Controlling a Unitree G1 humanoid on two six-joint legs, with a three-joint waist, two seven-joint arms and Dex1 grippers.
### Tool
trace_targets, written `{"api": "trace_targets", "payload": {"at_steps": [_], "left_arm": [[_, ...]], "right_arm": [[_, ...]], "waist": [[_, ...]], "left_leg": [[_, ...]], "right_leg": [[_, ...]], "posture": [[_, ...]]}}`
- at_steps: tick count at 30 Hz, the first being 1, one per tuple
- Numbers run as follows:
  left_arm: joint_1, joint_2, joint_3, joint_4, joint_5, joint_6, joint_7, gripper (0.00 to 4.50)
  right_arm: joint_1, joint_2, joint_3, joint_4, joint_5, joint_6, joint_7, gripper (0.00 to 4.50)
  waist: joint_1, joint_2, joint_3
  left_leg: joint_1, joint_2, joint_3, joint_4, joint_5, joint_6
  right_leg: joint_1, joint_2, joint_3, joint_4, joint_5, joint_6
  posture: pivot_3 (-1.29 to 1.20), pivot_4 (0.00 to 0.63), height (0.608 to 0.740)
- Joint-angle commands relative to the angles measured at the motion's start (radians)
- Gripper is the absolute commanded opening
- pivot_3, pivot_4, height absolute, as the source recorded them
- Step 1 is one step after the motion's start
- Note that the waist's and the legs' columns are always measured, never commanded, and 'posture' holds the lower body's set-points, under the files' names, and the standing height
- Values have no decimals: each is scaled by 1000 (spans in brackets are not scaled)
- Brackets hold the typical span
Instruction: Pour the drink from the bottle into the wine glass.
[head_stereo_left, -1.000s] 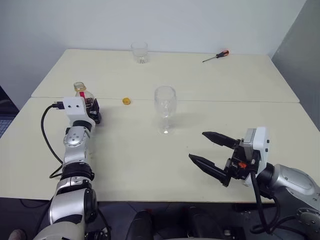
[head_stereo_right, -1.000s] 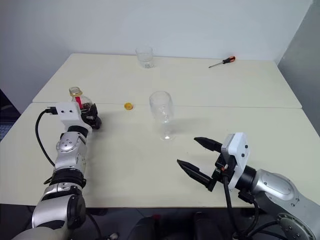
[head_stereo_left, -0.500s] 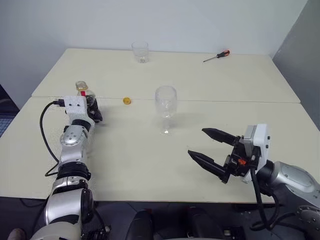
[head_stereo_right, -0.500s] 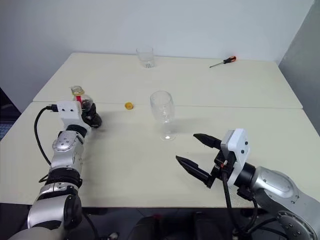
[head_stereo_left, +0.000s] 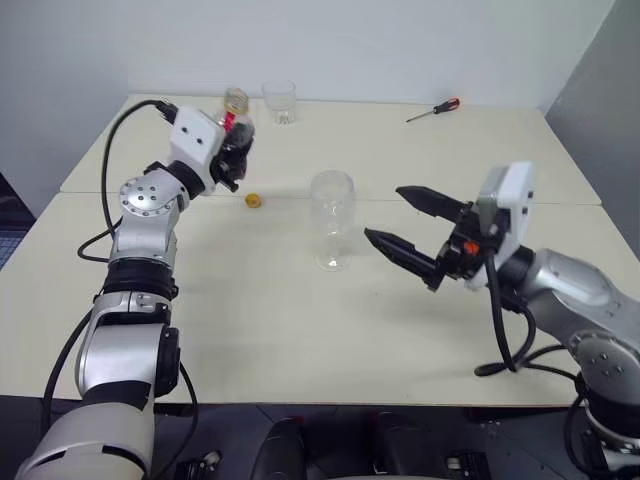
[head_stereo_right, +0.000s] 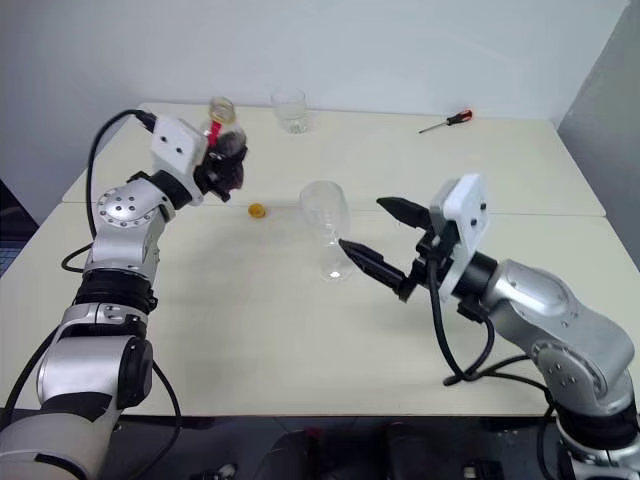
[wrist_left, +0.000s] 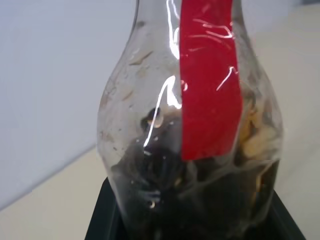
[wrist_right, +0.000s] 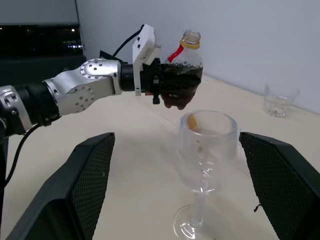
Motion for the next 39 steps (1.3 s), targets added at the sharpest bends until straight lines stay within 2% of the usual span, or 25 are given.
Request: {"api": "trace_targets", "payload": {"at_steps": [1, 7, 15, 26, 39], "left_arm": [[-83, 10, -21, 26, 12, -83, -74, 1283], [-173, 9, -47, 122, 40, -178, -139, 1283], [-246, 13, -103, 200, 110, -353, -196, 1283], [-320, 51, -154, 296, 217, -525, -165, 1283], [-352, 90, -197, 331, 312, -632, -122, 1283]], "right_arm": [[-68, 12, 0, 20, 9, 42, -29, 4268], [-173, 53, 5, 82, 17, 120, -75, 4268], [-220, 68, 31, 121, -46, 129, -52, 4268], [-225, 95, 35, 145, -113, 113, -23, 4268], [-238, 127, 48, 176, -194, 103, 9, 4268]], "waist": [[0, 0, 0], [0, 0, 0], [0, 0, 0], [-2, 0, 0], [-2, 0, 0]], "left_leg": [[-3, 0, 0, 1, 0, 0], [-7, 0, 1, 0, 0, 0], [-7, 0, 4, 0, 0, 1], [-6, 0, 5, 0, 0, 1], [-6, 0, 5, 1, 0, 1]], "right_leg": [[-3, 0, 0, 1, 0, 0], [-10, 0, 0, 3, 1, -1], [-10, 0, 0, 3, 1, -1], [-11, 0, 0, 4, 1, -1], [-11, 0, 0, 5, 1, -1]], "posture": [[0, 150, 740], [0, 150, 740], [0, 150, 740], [0, 150, 740], [0, 150, 740]]}}
